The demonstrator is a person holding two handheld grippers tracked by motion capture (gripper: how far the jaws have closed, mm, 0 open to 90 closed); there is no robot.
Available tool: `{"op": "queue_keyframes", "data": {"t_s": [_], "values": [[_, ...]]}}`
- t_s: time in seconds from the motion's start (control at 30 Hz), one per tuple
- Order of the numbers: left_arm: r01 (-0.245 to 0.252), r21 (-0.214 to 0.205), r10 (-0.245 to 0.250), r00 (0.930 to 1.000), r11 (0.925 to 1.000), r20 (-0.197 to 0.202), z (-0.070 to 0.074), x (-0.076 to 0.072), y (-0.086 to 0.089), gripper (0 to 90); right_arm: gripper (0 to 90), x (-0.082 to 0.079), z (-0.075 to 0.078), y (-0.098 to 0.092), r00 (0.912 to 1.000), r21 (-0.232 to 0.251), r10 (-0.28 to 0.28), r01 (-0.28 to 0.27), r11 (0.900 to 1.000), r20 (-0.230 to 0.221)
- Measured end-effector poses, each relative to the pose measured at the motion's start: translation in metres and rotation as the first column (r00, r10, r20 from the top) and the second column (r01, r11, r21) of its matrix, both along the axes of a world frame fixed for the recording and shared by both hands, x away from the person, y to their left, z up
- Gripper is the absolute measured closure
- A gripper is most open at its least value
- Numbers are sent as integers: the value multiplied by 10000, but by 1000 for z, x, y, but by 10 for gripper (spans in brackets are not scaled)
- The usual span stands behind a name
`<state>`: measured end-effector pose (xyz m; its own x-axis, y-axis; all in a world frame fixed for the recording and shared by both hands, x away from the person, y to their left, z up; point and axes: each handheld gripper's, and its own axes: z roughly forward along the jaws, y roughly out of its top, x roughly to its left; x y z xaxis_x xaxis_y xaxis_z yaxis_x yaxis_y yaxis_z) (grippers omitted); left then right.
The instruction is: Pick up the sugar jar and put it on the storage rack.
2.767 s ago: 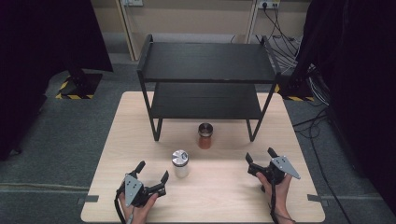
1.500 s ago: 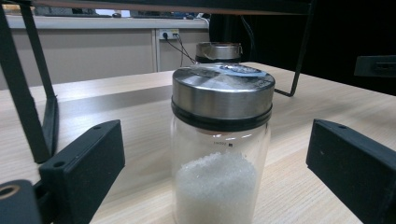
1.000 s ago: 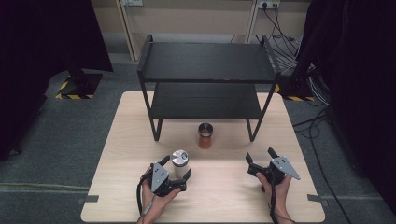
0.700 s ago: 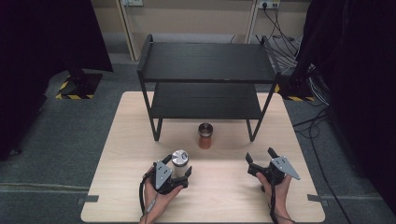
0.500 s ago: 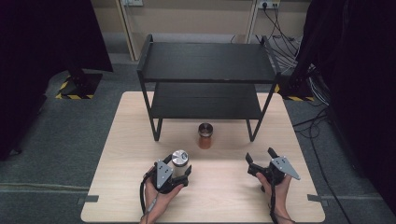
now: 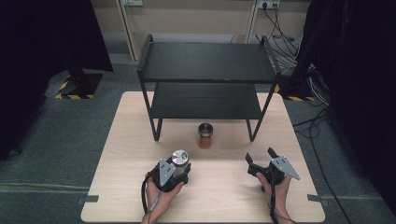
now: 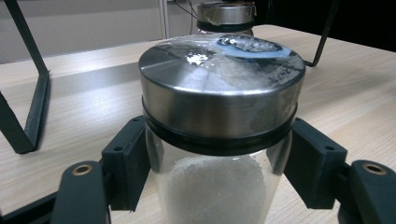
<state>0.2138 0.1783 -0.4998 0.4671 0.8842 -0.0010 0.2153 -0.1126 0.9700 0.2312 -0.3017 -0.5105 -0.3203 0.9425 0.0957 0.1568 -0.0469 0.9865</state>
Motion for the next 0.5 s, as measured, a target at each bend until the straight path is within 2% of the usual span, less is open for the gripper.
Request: {"op": "queue_keyframes", "data": {"t_s": [0.33, 0.5], "values": [[-2, -67, 2, 10000, 10000, 26, -1, 0, 0, 306, 26, 0, 0, 0, 10000, -11, 9, -9, 10000, 11], [-99, -360, 106, 9997, 9993, 205, -5, -2, 2, 307, 27, 0, 0, 0, 10000, 1, -3, 3, 10000, 29]]}}
